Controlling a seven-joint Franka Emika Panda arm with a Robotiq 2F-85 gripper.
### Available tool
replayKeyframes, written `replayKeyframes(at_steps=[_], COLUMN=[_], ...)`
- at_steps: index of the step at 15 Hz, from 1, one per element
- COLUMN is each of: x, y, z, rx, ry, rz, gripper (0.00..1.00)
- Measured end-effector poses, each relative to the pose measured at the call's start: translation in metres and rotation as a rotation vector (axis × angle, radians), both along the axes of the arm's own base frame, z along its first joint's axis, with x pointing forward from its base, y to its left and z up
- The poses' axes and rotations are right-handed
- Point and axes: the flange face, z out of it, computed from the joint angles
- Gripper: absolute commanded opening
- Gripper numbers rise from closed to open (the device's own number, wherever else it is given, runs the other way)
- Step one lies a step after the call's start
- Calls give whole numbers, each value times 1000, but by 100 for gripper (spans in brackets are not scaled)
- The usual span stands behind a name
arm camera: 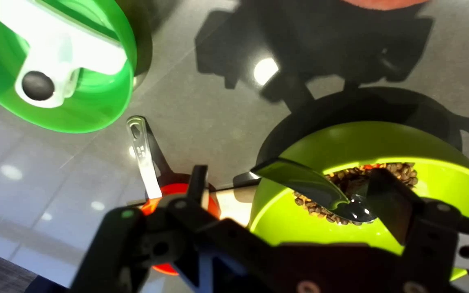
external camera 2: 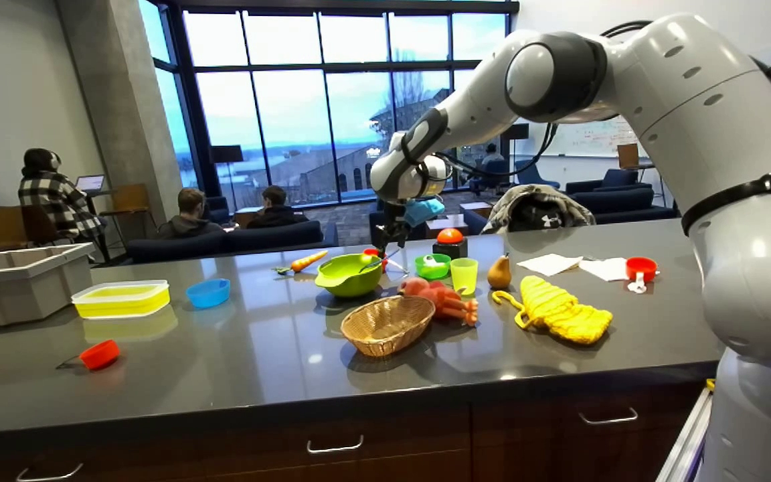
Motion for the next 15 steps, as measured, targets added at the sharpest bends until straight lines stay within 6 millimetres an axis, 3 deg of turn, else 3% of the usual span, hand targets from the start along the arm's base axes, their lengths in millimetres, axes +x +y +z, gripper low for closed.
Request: replayKeyframes(at_steps=[1,4,12,15], x=[1,3,6,6], y=[1,2,-2,-4], z=[0,-2,-3,-4], rx=[3,6,7,9], ry=[5,14,12,11], rz=[1,4,1,-3], gripper=[74,65,4,0])
